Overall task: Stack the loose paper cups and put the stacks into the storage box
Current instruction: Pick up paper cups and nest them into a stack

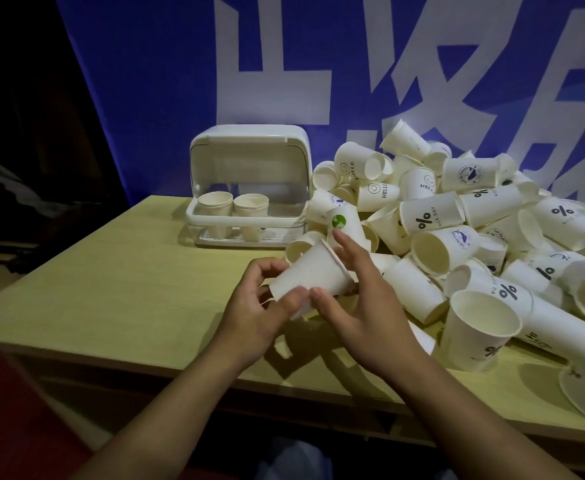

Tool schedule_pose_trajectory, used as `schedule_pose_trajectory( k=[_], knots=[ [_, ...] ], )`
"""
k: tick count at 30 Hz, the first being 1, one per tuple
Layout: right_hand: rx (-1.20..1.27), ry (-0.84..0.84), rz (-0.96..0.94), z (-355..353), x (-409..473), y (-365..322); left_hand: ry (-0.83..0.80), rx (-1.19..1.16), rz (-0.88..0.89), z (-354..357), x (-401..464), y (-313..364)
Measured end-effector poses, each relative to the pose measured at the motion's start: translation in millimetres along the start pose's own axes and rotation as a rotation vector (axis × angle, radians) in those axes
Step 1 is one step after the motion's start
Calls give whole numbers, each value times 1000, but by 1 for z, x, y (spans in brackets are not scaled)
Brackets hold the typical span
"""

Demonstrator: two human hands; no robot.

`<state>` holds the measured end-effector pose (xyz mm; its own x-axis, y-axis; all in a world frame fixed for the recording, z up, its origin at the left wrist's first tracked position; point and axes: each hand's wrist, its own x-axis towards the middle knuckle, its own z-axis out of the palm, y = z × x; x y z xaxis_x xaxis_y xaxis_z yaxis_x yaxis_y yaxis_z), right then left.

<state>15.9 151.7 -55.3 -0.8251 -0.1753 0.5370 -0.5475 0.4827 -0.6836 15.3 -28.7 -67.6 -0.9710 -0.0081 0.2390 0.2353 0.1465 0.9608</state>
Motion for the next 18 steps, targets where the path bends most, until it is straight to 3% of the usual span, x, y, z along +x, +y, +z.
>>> schedule_pose_trajectory(
  k=[6, 8, 12, 18],
  knots=[
    [-49, -113, -109, -10, 2, 3, -208, 399, 79, 1, 2, 7],
    [-62, -82, -117, -14, 2, 8, -220, 478, 114, 3, 0, 5],
    [-214, 78, -30, -26, 4, 23, -157, 488, 137, -1, 1, -8],
    [-521, -58, 132, -22, 8, 30, -158, 508, 147, 5, 3, -17]
  ],
)
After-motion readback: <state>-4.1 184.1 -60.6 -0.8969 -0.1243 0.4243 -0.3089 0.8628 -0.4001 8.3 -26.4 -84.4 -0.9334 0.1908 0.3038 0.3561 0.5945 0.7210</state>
